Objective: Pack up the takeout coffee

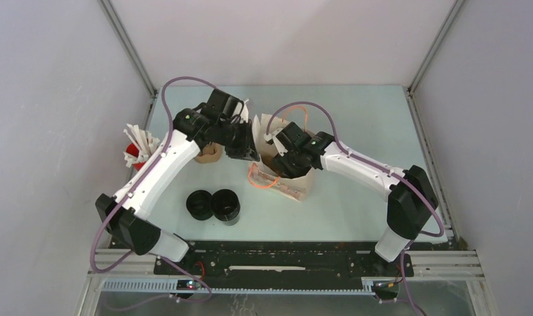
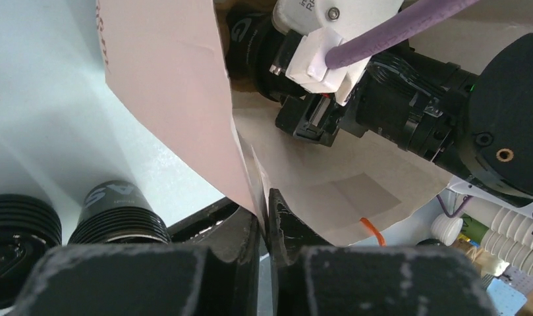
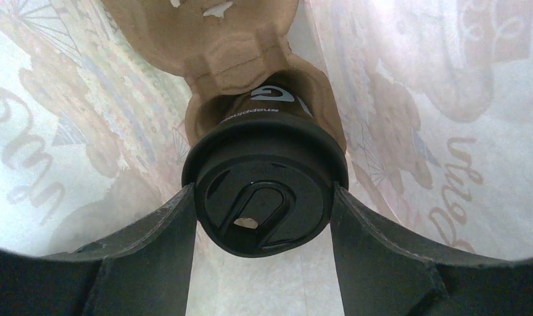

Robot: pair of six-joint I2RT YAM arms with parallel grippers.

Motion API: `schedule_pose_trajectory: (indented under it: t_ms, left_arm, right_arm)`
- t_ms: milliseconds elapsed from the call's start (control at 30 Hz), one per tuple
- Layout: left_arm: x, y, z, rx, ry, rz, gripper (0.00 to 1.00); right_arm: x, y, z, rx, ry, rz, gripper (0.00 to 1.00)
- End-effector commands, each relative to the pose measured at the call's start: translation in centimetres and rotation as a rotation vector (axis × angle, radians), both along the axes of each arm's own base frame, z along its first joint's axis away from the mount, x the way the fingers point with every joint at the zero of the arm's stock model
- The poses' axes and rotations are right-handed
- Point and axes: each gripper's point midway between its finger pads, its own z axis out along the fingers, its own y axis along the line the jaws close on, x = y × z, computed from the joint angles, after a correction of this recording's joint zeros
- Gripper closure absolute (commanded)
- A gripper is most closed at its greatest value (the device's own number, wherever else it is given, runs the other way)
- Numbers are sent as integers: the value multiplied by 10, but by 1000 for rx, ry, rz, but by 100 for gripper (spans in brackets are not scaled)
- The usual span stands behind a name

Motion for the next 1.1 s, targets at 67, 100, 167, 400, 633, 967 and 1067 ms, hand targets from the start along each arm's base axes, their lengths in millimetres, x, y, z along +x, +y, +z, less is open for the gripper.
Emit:
schedule_pose_trajectory:
  t_ms: [67,100,167,400,633,967,1067]
  left_arm:
    - [-5,9,24,41,16,15,86]
    - [-4,11,23,53,15,25,86]
    - [-4,14,23,62,14,33,86]
    - [-2,16,27,72,-6,27,87]
    - [0,17,30,78,-17,23,87]
    - [1,16,37,66,-36,21,86]
    - [2,15,35,59,-35,26,86]
  right_arm:
    - [-23,2,-42,-60,153,26,100]
    - [-24,1,-45,-66,160,27,100]
    - [-29,3,-50,-68,193,35,100]
    - [-41,-3,-73,-113,273,24,100]
    - [-62,-23,-108,-200,344,7,100]
    - [-80,-44,-109,-260,340,-5,100]
    - [-73,-43,-91,-233,282,-2,100]
